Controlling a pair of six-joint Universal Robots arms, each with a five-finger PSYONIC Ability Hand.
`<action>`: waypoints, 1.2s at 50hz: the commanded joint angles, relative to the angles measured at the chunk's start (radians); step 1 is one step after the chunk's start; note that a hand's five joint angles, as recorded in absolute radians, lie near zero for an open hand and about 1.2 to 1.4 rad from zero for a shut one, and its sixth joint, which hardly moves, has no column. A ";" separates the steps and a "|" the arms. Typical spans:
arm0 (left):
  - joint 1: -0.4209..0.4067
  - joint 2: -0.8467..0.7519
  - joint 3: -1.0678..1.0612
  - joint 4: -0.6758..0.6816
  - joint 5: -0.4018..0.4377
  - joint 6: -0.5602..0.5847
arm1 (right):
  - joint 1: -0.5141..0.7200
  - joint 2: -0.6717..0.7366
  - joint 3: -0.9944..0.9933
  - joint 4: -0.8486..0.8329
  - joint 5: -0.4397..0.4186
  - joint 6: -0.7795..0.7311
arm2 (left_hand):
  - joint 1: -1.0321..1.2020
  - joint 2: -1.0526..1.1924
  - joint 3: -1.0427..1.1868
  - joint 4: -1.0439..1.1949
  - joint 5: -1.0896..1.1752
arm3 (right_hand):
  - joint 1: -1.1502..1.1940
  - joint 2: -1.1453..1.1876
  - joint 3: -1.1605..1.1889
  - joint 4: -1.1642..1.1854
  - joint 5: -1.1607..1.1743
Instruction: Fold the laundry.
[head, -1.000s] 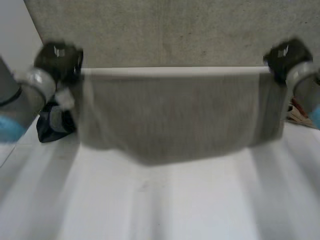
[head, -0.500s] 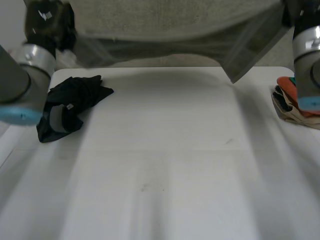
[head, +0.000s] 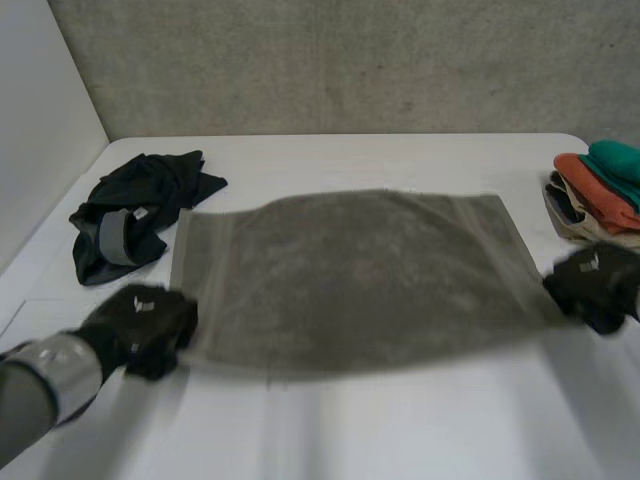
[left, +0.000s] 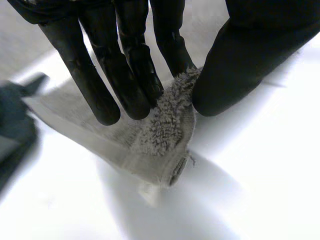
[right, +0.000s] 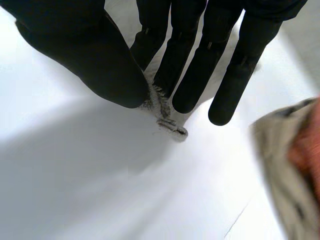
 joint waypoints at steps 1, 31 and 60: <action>0.053 0.028 0.042 -0.222 0.043 0.132 | -0.016 -0.048 0.020 0.075 -0.038 -0.157 | 0.230 0.196 0.204 0.196 0.237 | 0.242 0.213 0.202 0.193 0.195; -0.174 -0.901 1.131 0.264 -0.249 -0.012 | 0.329 0.756 -0.739 -0.866 0.375 0.271 | 0.230 0.196 0.204 0.196 0.237 | 0.242 0.213 0.202 0.193 0.195; -0.142 -0.345 0.299 0.569 -0.146 -0.248 | 0.116 0.357 -0.235 -0.410 0.100 0.553 | -0.992 -1.026 -1.018 -1.026 -0.985 | -0.715 -0.744 -0.756 -0.764 -0.762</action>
